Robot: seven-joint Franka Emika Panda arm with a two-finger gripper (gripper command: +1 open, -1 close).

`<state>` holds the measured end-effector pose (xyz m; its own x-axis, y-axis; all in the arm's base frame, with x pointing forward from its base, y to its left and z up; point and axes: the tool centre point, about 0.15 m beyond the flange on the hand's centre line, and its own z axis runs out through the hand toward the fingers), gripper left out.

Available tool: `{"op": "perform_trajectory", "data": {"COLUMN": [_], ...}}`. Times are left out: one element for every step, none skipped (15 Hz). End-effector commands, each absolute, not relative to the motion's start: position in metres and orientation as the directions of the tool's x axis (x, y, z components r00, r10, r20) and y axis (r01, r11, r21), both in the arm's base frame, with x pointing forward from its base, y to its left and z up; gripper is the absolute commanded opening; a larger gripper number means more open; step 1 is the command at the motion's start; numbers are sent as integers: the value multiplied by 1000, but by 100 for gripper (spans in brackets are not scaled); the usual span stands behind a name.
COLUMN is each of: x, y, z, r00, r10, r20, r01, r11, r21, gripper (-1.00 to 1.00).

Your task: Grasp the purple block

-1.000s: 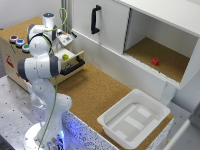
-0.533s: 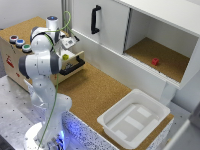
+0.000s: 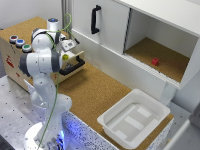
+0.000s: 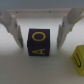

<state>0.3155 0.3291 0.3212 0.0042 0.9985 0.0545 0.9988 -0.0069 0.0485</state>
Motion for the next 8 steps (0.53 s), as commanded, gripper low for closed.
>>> {"op": "perform_trajectory", "data": {"x": [321, 321, 321, 323, 326, 327, 329, 331], "y": [334, 336, 339, 343, 349, 355, 364, 371], "z": [316, 326, 339, 357, 381, 400, 425, 444], "r00": [17, 14, 8, 6, 7, -5, -14, -16], "r10": [1000, 1000, 1000, 1000, 999, 998, 997, 997], "r20": [2, -6, -8, -25, -50, -62, -79, -75], "r01": [995, 994, 992, 991, 991, 987, 986, 987], "r11": [-17, -13, -7, -3, 0, 15, 27, 28], "r21": [94, 107, 123, 137, 136, 158, 166, 159], "gripper": [-100, -100, -100, -100, -100, -100, -100, -100]}}
